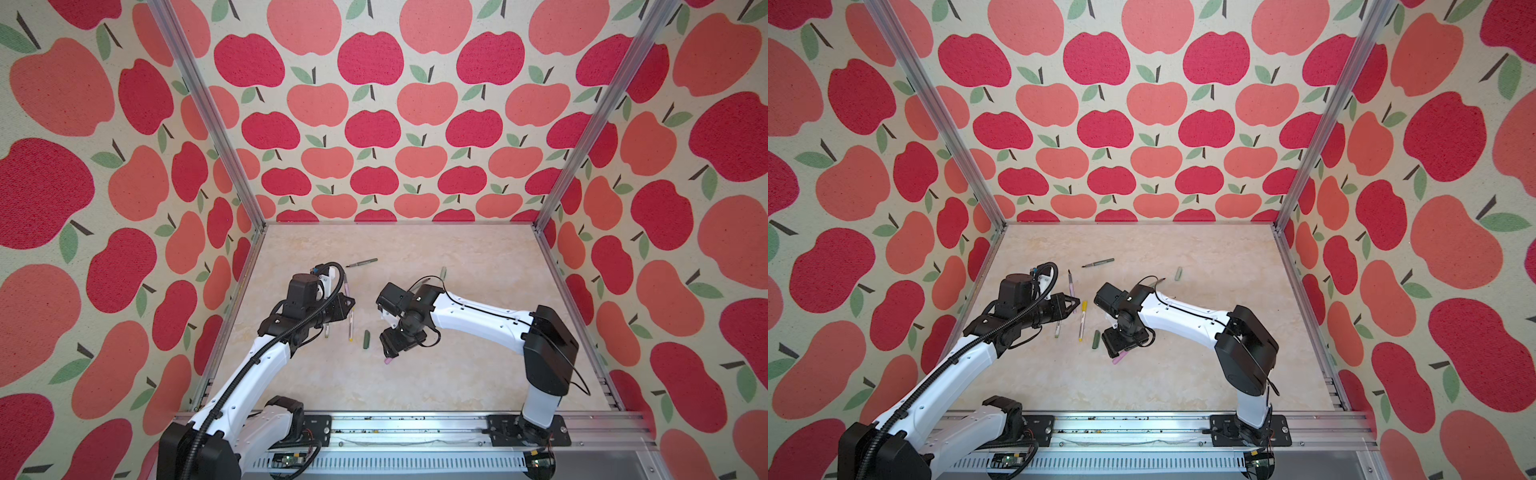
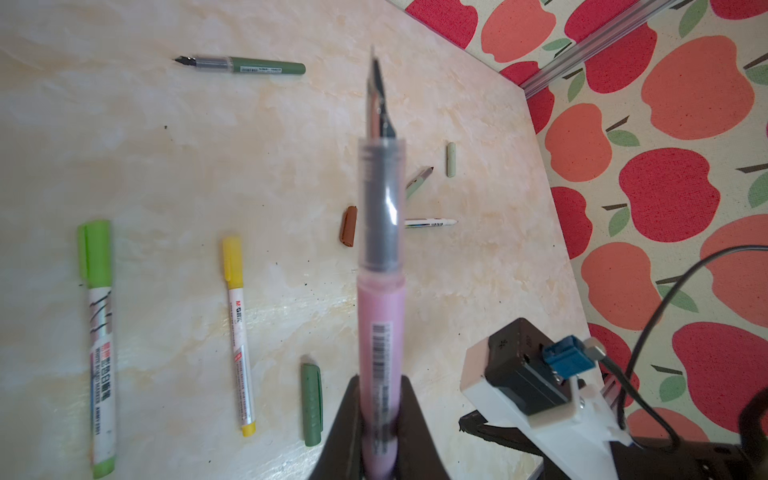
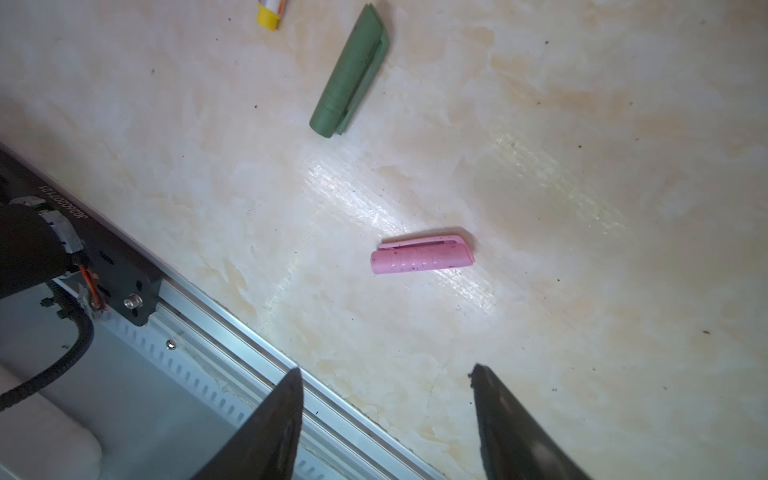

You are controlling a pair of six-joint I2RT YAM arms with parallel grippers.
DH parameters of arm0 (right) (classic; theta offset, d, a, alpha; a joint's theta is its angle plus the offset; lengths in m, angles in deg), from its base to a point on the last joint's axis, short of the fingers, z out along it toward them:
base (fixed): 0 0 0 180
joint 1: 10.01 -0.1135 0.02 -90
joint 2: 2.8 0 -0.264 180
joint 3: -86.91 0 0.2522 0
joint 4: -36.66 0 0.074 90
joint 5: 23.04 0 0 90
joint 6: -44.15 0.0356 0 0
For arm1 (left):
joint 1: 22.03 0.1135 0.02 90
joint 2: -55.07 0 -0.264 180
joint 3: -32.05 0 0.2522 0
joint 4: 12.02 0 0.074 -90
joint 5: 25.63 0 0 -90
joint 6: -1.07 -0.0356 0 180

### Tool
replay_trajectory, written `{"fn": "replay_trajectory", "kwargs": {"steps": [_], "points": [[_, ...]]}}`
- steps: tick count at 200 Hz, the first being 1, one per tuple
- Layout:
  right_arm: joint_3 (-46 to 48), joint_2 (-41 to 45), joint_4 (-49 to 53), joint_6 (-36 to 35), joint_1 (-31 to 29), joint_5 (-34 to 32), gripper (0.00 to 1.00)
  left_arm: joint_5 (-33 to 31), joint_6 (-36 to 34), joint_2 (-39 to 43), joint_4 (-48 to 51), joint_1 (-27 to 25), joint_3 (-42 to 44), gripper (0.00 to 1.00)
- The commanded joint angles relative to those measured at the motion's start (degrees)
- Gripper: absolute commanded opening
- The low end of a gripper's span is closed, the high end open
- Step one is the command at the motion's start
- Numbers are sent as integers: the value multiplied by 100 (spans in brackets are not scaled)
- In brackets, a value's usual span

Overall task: Insert the pens into the pen caps
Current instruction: 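Open the right gripper and move it down to the pink cap, then grasp the pink cap on the table with the right gripper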

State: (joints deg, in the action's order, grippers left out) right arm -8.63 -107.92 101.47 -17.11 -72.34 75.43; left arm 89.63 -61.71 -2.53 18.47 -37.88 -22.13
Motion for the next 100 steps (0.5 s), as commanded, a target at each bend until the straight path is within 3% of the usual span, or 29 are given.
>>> {"fn": "replay_trajectory", "kwargs": {"steps": [1, 47, 100], "points": [[215, -112, -71, 187, 53, 377, 69, -57, -103, 139, 14, 36, 120, 1], [104, -623, -305, 99, 107, 874, 69, -73, -37, 338, -33, 55, 237, 1], [-34, -971, -437, 45, 245, 923, 58, -160, -24, 557, 35, 65, 254, 2]]}}
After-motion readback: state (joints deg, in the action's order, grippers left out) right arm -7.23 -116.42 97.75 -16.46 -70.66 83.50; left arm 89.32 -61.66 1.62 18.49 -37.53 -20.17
